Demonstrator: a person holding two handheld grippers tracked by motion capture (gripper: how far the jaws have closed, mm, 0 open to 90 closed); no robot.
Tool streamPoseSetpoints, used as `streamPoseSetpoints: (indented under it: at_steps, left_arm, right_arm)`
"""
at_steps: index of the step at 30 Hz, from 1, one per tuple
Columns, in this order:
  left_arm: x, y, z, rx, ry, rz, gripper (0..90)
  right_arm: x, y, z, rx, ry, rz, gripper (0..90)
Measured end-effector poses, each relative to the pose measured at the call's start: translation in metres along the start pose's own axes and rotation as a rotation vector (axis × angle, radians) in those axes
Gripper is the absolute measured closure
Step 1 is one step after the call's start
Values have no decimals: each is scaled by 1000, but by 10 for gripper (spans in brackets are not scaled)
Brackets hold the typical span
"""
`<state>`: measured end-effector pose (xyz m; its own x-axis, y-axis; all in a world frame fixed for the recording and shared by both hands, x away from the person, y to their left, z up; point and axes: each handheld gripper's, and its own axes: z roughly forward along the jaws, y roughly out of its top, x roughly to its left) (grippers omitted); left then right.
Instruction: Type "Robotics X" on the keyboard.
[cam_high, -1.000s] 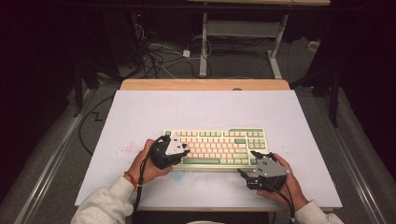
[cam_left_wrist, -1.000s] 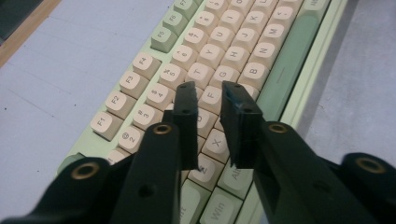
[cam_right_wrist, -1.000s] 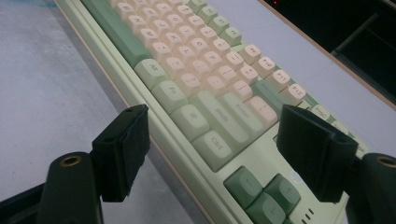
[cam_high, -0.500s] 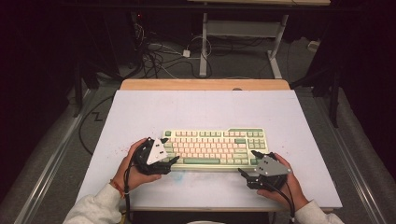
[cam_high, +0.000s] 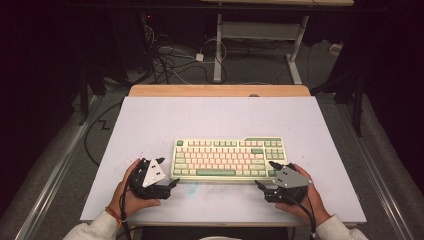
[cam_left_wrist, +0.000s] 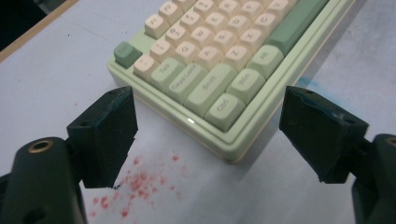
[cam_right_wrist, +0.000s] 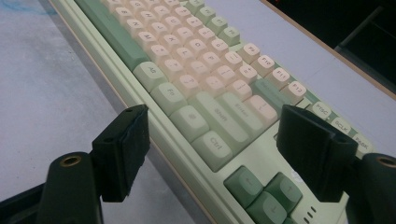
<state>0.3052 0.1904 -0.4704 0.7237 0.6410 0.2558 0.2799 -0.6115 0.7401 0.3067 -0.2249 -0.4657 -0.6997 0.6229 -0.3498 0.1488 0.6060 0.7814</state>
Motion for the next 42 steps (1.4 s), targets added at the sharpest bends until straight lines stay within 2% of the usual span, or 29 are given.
streamPoseSetpoints:
  at_steps: [3,7,11,14,16,22,27,31,38,42]
  left_arm:
    - [0,-5,-4,8,0,-14,211]
    - [2,-7,-5,26,-4,-19,390]
    - [8,-7,-5,44,-16,-15,660]
    - [11,-6,-6,50,-33,-20,803]
    - [12,-4,-6,57,-43,-18,862]
    - [15,7,-1,62,-62,-21,878]
    - [20,19,2,42,-80,-39,879]
    - [21,28,6,32,-91,-39,879]
    - [17,48,21,48,-117,10,879]
    - [14,58,33,60,-132,23,879]
  right_arm:
    - [0,0,0,0,3,-1,259]
    - [1,1,1,2,8,-6,259]
    - [1,1,1,5,10,-6,259]
    - [1,0,1,6,9,-6,259]
    - [1,0,1,6,8,-7,259]
    - [1,0,1,9,10,-7,259]
    - [1,1,2,12,9,-7,259]
    - [1,1,2,13,8,-7,259]
    - [1,0,3,17,8,-7,260]
    - [1,0,3,18,10,-7,259]
